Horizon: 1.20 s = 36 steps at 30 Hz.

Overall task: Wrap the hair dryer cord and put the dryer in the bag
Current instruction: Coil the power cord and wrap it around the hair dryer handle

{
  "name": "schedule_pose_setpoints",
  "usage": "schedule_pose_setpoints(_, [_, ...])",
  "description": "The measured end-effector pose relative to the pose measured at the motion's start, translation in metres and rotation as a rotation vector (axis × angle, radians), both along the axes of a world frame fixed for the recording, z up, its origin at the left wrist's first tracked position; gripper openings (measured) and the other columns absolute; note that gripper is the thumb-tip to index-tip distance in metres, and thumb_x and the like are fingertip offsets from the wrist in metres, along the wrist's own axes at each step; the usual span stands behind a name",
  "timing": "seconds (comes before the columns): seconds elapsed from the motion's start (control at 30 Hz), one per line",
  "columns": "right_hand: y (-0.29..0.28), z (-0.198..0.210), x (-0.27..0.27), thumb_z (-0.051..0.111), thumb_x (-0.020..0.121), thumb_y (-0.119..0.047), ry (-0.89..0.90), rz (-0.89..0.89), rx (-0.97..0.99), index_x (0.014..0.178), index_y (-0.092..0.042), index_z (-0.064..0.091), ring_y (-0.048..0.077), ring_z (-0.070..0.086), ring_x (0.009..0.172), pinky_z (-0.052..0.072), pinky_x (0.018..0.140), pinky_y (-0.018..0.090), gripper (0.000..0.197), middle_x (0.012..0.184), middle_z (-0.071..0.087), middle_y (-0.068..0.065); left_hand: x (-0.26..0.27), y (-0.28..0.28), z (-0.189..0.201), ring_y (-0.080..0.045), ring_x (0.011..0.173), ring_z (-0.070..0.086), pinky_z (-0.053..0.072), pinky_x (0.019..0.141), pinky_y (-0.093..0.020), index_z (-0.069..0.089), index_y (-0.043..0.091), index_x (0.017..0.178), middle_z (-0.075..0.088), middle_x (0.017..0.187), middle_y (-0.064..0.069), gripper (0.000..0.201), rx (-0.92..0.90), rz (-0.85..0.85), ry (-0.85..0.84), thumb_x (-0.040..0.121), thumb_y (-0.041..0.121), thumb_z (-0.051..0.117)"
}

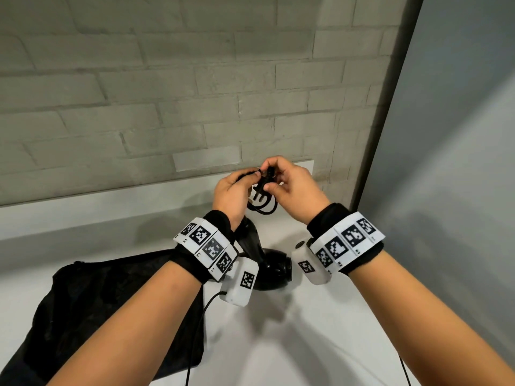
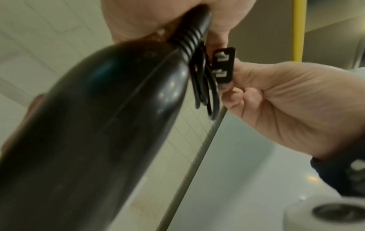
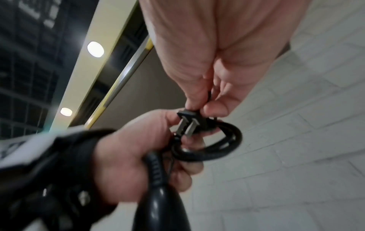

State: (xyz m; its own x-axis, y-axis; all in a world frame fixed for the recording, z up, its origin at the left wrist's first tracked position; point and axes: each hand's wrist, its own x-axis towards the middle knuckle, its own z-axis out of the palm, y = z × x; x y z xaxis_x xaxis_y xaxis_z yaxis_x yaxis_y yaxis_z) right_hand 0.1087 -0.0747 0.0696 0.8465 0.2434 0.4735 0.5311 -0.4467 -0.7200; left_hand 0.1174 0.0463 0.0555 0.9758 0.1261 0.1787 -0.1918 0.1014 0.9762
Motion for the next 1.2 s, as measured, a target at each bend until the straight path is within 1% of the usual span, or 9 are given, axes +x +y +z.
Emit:
schedule_pose_setpoints(0.13, [0.003, -0.008, -0.004, 0.055, 0.083, 0.002, -0.101, -0.087, -0.13, 0.117, -0.007, 0.047, -0.005, 0.045, 0.066, 0.038, 0.061, 0.0, 0.035, 0.077, 0.046, -0.014, -0.002, 0.0, -0.001, 0.006, 0.044, 0.051, 0.035, 0.045, -0.005, 0.067, 0.007, 0.096, 0.055, 0.042, 0.019, 0.017, 0.056, -0.011, -0.022, 0.087, 0.014, 0.054])
schedule_pose_setpoints(0.3, [0.007, -0.016, -0.009, 0.061, 0.081, -0.005, -0.16, -0.112, -0.174, 0.109, 0.0, 0.044, 0.02, 0.052, 0.081, 0.045, 0.072, 0.028, 0.033, 0.097, 0.06, 0.014, -0.008, 0.0, 0.0, -0.002, 0.061, 0.066, 0.051, 0.058, -0.013, 0.069, 0.003, 0.089, 0.071, 0.065, 0.006, 0.014, -0.006, -0.113, -0.043, 0.077, 0.01, 0.068])
schedule_pose_setpoints(0.37, [0.008, -0.019, -0.008, 0.066, 0.079, -0.009, -0.161, -0.135, -0.156, 0.108, -0.002, 0.046, 0.021, 0.057, 0.086, 0.049, 0.075, 0.029, 0.036, 0.101, 0.059, 0.013, -0.008, 0.001, -0.001, -0.006, 0.065, 0.067, 0.053, 0.061, -0.016, 0.068, 0.0, 0.093, 0.071, 0.073, -0.001, 0.019, 0.0, -0.136, -0.038, 0.075, 0.007, 0.069])
schedule_pose_setpoints(0.47, [0.006, -0.026, -0.001, 0.071, 0.076, -0.014, -0.019, -0.152, 0.008, 0.119, -0.007, 0.043, 0.009, 0.051, 0.083, 0.043, 0.069, 0.012, 0.052, 0.101, 0.053, 0.003, -0.005, 0.002, -0.003, 0.0, 0.059, 0.064, 0.049, 0.054, -0.012, 0.068, 0.009, 0.085, 0.07, 0.063, 0.008, 0.008, -0.008, -0.122, -0.014, 0.078, 0.007, 0.067])
schedule_pose_setpoints(0.57, [0.004, -0.032, 0.004, 0.054, 0.087, -0.005, 0.269, -0.029, 0.132, 0.126, -0.006, 0.043, 0.017, 0.057, 0.09, 0.048, 0.074, 0.02, 0.041, 0.11, 0.059, 0.009, 0.001, 0.004, -0.007, 0.004, 0.059, 0.062, 0.049, 0.062, -0.009, 0.065, 0.005, 0.1, 0.066, 0.071, 0.008, 0.021, -0.016, -0.078, -0.026, 0.079, 0.002, 0.066])
schedule_pose_setpoints(0.67, [-0.001, -0.035, 0.005, 0.036, 0.09, 0.011, 0.461, 0.133, 0.271, 0.129, -0.001, 0.04, 0.014, 0.062, 0.076, 0.052, 0.066, 0.017, 0.041, 0.089, 0.059, 0.001, 0.003, 0.006, -0.007, 0.01, 0.058, 0.06, 0.045, 0.062, -0.004, 0.06, 0.001, 0.11, 0.061, 0.08, 0.006, 0.032, -0.003, -0.057, -0.04, 0.079, -0.002, 0.063])
schedule_pose_setpoints(0.87, [-0.011, -0.037, 0.007, 0.035, 0.088, 0.018, 0.508, 0.343, 0.571, 0.124, -0.014, 0.043, 0.001, 0.069, 0.073, 0.057, 0.071, 0.017, 0.05, 0.081, 0.069, -0.008, -0.001, 0.007, -0.002, 0.004, 0.044, 0.049, 0.034, 0.042, -0.009, 0.063, 0.018, 0.102, 0.058, 0.074, 0.008, 0.022, -0.005, -0.051, 0.027, 0.082, 0.011, 0.064])
schedule_pose_setpoints(1.0, [-0.013, -0.038, 0.009, 0.039, 0.087, 0.015, 0.531, 0.395, 0.739, 0.104, -0.015, 0.054, 0.005, 0.07, 0.071, 0.059, 0.07, 0.021, 0.038, 0.07, 0.074, -0.006, -0.001, 0.009, -0.002, 0.001, 0.043, 0.047, 0.032, 0.046, -0.017, 0.063, 0.029, 0.084, 0.06, 0.053, 0.016, 0.009, 0.002, -0.071, 0.067, 0.083, 0.02, 0.063])
schedule_pose_setpoints(1.2, [-0.011, -0.039, 0.009, 0.056, 0.08, 0.004, 0.528, 0.427, 0.878, 0.096, -0.019, 0.049, 0.011, 0.071, 0.071, 0.059, 0.069, 0.024, 0.029, 0.069, 0.072, 0.0, 0.005, 0.015, 0.001, -0.01, 0.058, 0.056, 0.037, 0.06, -0.025, 0.065, 0.028, 0.081, 0.065, 0.058, 0.013, 0.011, 0.02, -0.129, 0.092, 0.08, 0.017, 0.067])
